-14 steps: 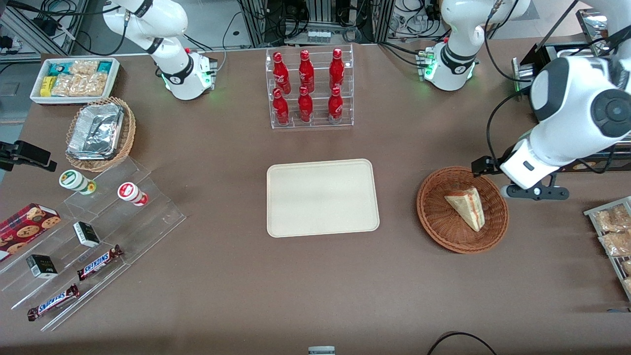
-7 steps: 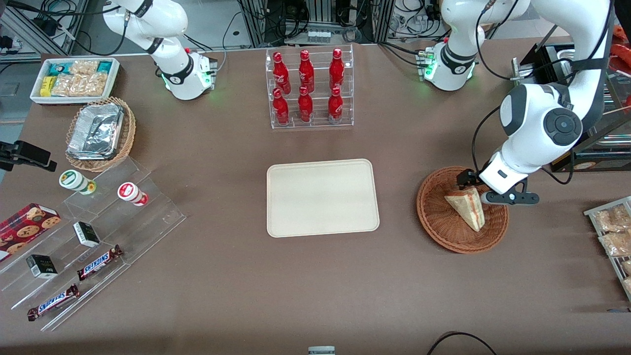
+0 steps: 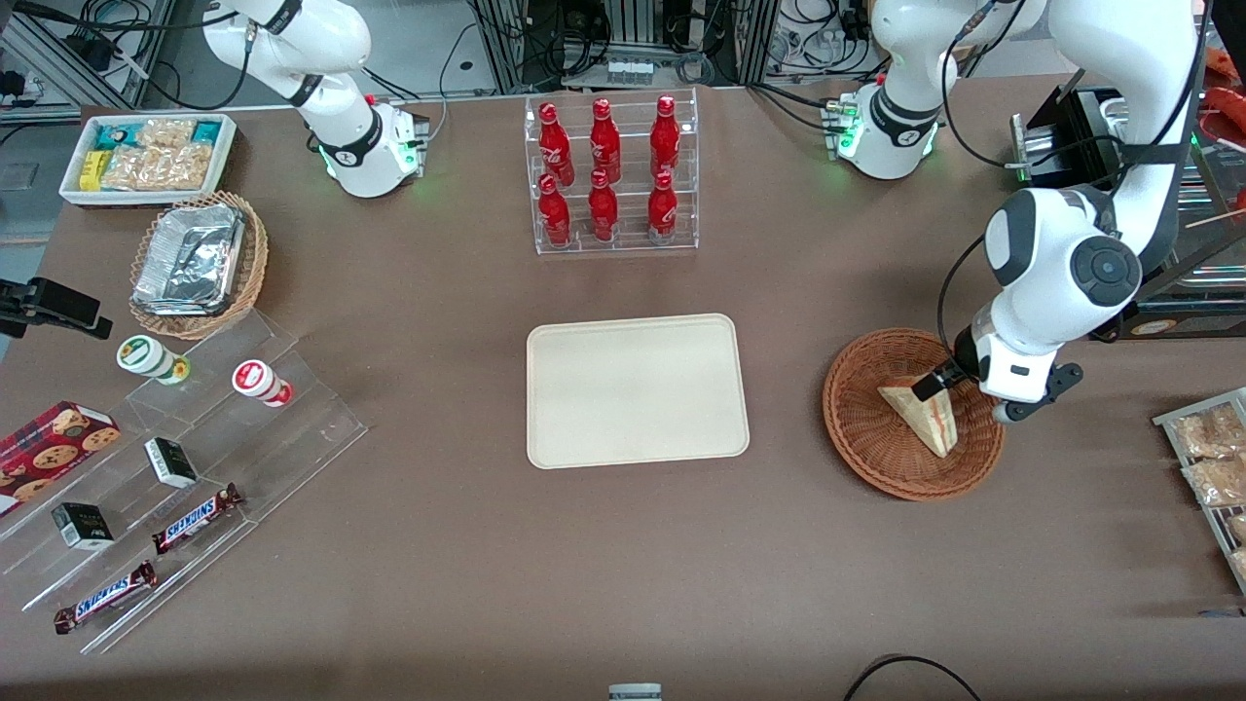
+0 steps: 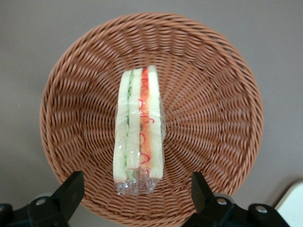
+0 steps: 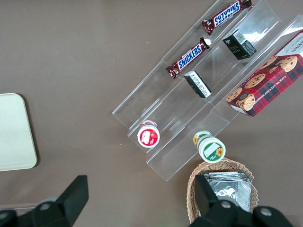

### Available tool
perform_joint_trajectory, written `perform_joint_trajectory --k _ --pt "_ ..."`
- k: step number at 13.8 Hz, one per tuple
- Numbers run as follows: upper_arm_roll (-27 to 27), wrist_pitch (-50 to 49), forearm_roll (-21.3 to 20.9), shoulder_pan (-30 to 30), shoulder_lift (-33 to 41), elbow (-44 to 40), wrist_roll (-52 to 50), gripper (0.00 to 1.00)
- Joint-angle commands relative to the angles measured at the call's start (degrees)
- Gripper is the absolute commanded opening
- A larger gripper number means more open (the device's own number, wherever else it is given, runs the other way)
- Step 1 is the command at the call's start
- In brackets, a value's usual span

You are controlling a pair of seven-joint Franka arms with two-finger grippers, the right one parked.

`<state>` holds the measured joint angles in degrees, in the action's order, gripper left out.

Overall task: Place sandwich from basket to tray
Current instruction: 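Lower the open left gripper around the wrapped sandwich in the basket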

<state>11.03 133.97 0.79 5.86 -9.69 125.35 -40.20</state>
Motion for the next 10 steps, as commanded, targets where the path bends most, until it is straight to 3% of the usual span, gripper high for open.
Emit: perform_joint_trajectory --k 1,8,10 --pt "0.39 1.64 0.18 -0.05 -1.30 -0.37 -6.55 1.00" --pt "0.31 1.73 -0.43 -0.05 -5.69 -1.51 -6.73 1.00" --pt "0.31 1.82 -3.06 -0.05 -7.44 -2.21 -6.82 1.00"
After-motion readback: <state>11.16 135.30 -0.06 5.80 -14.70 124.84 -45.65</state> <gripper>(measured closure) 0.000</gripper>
